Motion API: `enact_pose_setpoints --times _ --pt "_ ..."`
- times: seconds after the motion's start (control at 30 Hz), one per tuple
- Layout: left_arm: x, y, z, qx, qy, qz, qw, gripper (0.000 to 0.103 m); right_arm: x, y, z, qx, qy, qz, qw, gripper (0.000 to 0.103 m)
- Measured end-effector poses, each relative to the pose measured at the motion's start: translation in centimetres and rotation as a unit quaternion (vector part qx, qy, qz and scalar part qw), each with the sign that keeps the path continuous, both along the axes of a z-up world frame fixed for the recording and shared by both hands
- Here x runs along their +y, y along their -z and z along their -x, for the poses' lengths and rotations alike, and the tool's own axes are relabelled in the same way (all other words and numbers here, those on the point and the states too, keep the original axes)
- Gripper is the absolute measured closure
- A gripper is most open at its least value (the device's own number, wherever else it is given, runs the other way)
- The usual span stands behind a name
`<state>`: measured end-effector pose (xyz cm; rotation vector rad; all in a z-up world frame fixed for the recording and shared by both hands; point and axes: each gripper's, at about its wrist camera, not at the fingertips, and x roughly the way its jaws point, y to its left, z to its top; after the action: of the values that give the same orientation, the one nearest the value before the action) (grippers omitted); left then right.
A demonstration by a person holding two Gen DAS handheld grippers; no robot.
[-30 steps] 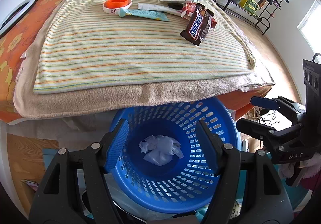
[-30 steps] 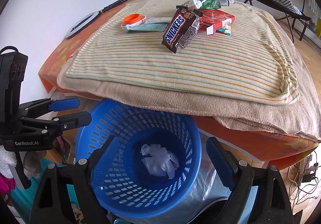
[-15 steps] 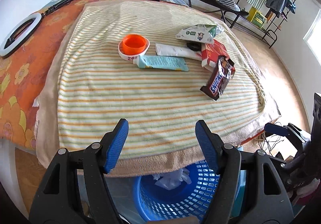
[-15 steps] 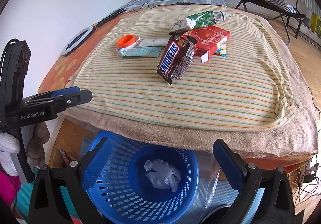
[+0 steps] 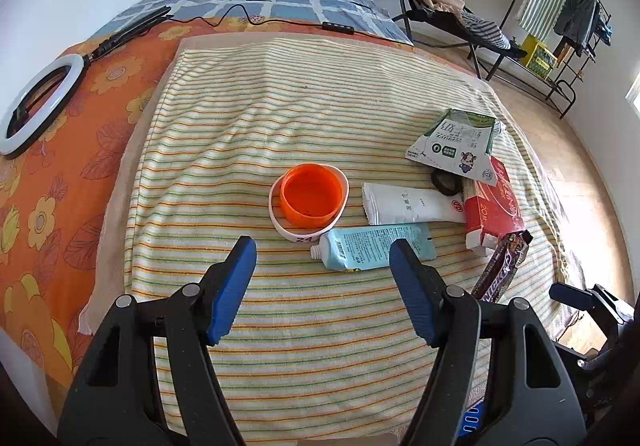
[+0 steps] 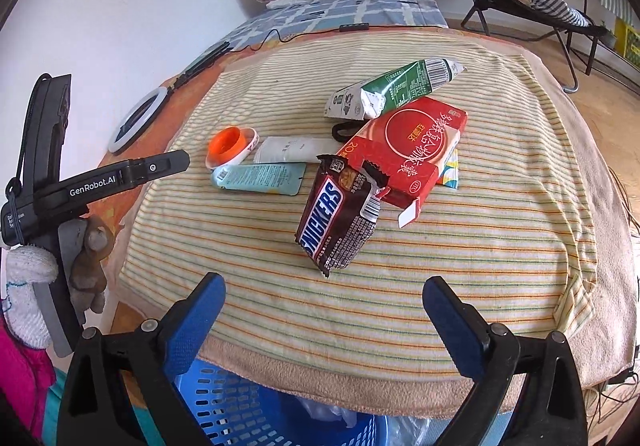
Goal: Collect trash
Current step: 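Reach the left gripper to the orange cup while the right gripper reaches the Snickers wrapper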
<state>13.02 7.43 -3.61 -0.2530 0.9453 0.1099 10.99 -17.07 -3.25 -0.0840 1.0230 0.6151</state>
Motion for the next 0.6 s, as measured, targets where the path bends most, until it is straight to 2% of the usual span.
enact_pose_setpoints --times 0.1,0.33,0.6 --pt "-0.1 0.7 -1.1 0.006 -0.002 -0.007 1.0000 0.032 0.3 1.0 -1.2 0.009 0.009 0.005 1.000 0.006" --pt "0.3 1.6 -3.5 0.009 -0.012 -0.014 0.9998 0.032 0.8 2.3 -3.6 0.046 0.036 -0.020 0.998 0.007" --pt "0.3 3.0 -5.1 0.022 -0.012 -0.026 0.9994 0.032 2.7 2.2 -4.0 0.015 0.023 0.004 1.000 0.008"
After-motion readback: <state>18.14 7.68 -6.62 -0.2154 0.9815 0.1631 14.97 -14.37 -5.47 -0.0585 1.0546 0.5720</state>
